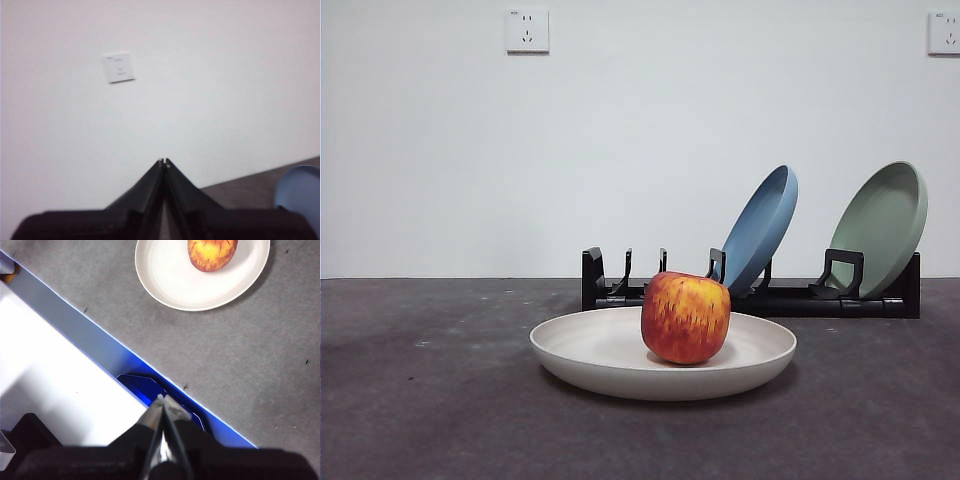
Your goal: Take the yellow plate from the plate rack,put the plate on the table,take the apple from the table,put the apple in the plate
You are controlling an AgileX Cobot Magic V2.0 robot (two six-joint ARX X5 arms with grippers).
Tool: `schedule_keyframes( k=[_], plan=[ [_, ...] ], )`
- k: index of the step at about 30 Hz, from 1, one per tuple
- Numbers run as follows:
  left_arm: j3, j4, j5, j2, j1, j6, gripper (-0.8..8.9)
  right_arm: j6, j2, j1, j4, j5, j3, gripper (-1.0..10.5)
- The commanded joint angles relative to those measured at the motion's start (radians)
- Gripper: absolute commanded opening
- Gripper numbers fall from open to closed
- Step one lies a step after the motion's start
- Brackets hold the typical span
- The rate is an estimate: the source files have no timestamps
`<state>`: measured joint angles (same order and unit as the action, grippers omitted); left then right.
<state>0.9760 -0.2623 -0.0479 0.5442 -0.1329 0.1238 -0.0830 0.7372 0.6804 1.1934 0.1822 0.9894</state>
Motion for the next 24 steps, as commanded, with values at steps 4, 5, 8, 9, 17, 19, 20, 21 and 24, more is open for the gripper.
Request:
schedule_keyframes(
  k=[4,5,8,9,17,19,20,21,24],
  plan=[
    [-0.375,0.147,-0.006,-0.183,0.074,0.01,-0.03,-0.006,-0.001,0.002,-0.003,-0.001,0.0,0.0],
    [-0.42,0.153,-0.006,-0.211,0.08,0.008,-0.03,-0.006,-0.001,0.002,-0.003,-0.001,0.0,0.0],
    [-0.555,0.166,-0.006,-0.29,0.095,0.003,-0.03,-0.006,-0.001,0.002,-0.003,-0.001,0.0,0.0],
    [-0.595,0.169,-0.006,-0.314,0.1,0.0,-0.03,-0.006,-0.001,0.002,-0.003,-0.001,0.0,0.0],
    [-0.815,0.174,-0.006,-0.46,0.123,-0.027,-0.03,-0.006,-0.001,0.002,-0.003,-0.001,0.0,0.0],
    [-0.849,0.175,-0.006,-0.485,0.124,-0.027,-0.03,-0.006,-0.001,0.002,-0.003,-0.001,0.0,0.0],
    [-0.867,0.178,-0.006,-0.497,0.124,-0.029,-0.03,-0.006,-0.001,0.002,-0.003,-0.001,0.0,0.0],
    [-0.88,0.179,-0.006,-0.505,0.124,-0.032,-0.03,-0.006,-0.001,0.002,-0.003,-0.001,0.0,0.0],
    [-0.918,0.179,-0.006,-0.523,0.124,-0.051,-0.03,-0.006,-0.001,0.002,-0.003,-0.001,0.0,0.0]
  ],
)
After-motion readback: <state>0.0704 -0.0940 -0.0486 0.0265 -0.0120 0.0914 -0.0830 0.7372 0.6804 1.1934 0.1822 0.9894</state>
